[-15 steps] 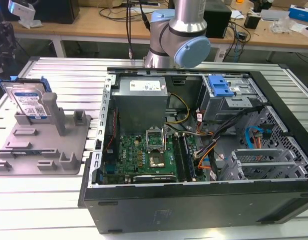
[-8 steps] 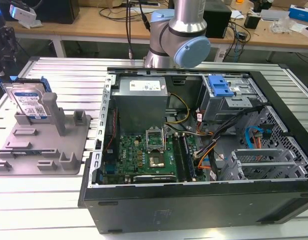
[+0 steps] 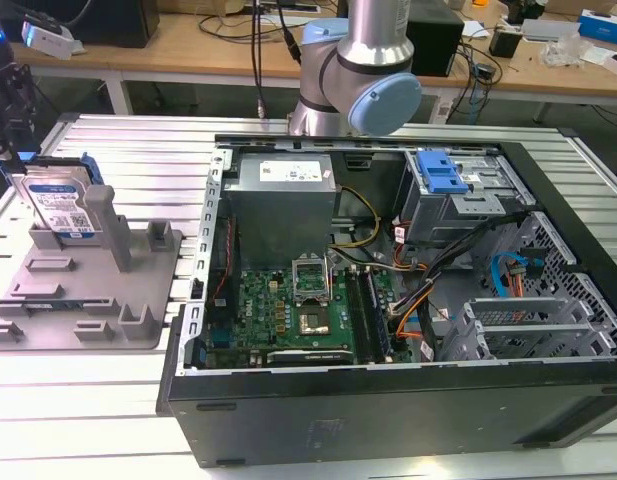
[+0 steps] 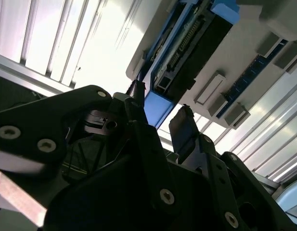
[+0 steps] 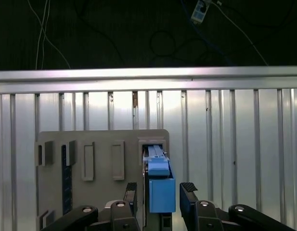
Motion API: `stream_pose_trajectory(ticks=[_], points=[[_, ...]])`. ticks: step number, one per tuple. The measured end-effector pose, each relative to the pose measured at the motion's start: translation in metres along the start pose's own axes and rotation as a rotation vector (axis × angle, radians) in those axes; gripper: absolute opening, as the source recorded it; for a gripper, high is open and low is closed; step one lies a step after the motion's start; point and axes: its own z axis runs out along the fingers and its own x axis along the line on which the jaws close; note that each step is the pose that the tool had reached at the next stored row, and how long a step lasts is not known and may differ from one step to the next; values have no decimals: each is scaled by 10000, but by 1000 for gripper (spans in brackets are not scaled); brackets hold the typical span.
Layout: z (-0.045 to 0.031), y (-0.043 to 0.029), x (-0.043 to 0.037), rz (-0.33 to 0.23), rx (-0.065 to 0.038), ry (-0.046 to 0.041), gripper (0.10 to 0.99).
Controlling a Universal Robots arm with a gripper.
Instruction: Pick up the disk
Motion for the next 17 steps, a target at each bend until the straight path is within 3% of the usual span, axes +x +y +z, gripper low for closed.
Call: stream_pose_trajectory(ticks=[17], points=[[114,-4,0,0,0,1,482]])
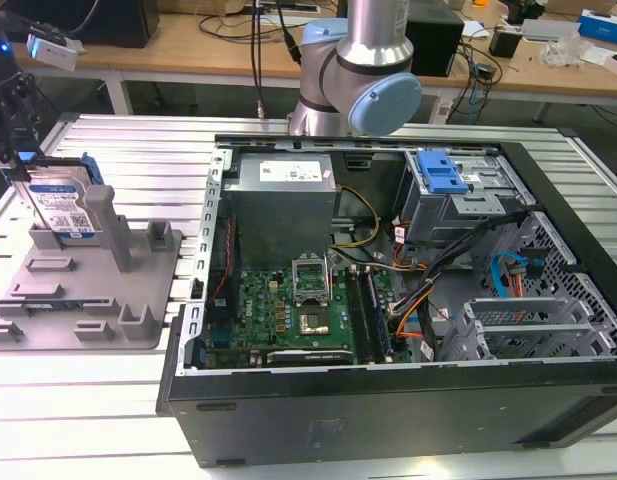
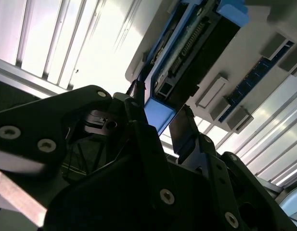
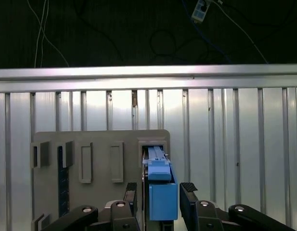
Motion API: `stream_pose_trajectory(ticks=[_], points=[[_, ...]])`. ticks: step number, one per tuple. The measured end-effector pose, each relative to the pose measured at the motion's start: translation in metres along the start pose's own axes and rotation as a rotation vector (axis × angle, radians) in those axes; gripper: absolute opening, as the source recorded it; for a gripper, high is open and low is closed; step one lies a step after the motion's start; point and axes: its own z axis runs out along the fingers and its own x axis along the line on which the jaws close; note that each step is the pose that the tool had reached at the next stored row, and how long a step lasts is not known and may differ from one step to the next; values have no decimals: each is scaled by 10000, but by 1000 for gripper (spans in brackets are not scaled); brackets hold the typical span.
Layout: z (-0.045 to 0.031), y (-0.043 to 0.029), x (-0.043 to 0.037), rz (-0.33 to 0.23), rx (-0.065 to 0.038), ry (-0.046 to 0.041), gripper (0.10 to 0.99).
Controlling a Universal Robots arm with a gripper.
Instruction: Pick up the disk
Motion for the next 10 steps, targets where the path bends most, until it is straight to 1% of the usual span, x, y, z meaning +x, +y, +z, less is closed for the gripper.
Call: stream_pose_trajectory(ticks=[10], points=[[70,-2,0,0,0,0,482]])
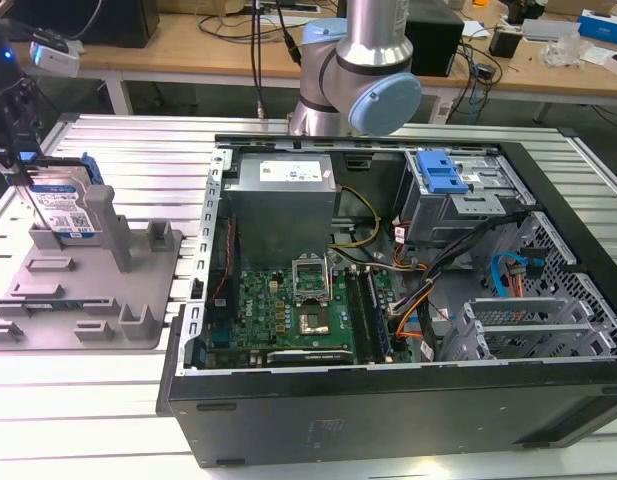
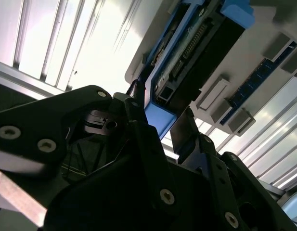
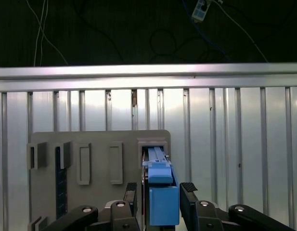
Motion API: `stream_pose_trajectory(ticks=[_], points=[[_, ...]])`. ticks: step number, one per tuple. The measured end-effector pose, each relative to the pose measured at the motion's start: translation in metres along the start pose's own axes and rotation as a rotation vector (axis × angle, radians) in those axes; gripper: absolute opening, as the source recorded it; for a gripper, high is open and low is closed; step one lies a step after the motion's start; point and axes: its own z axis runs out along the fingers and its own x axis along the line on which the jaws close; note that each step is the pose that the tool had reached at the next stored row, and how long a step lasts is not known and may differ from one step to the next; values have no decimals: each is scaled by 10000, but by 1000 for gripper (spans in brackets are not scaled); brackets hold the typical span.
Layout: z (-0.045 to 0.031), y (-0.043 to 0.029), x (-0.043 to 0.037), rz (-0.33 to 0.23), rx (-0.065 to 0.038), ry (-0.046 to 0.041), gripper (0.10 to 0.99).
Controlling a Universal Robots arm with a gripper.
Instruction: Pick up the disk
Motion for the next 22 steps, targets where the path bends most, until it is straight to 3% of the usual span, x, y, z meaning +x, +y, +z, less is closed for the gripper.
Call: stream_pose_trajectory(ticks=[19,21,22], points=[[63,-1,0,-1,0,0,482],[66,0,-1,0,0,0,471],[68,0,-1,0,0,0,396]])
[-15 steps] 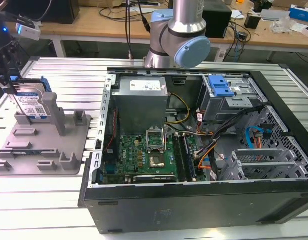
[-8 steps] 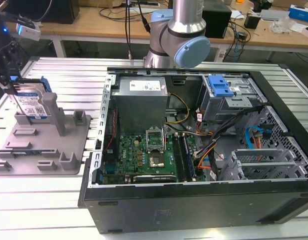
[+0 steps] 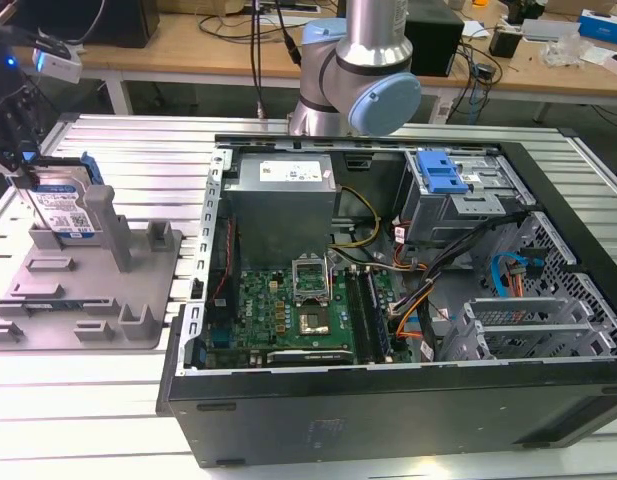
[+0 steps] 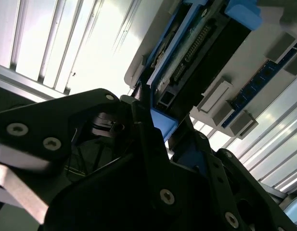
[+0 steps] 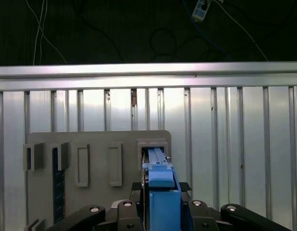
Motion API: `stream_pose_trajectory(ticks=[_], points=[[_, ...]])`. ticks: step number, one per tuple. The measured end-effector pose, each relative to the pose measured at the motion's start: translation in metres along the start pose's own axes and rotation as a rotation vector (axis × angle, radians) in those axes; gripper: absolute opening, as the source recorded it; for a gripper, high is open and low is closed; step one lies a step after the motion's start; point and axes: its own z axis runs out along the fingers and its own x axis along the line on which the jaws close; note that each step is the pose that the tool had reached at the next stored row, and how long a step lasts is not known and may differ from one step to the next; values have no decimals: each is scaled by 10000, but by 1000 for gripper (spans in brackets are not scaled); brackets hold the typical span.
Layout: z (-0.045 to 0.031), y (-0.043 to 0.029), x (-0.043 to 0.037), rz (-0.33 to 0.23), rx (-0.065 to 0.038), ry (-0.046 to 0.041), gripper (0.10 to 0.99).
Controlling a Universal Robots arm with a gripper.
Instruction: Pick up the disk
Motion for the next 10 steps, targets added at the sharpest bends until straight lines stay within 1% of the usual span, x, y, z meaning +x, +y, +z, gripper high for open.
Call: stream_pose_trajectory(ticks=[7,8,10], points=[[7,1,0,0,0,0,396],[8,1,0,0,-1,2,380],[11,2,1,2,0,0,380]])
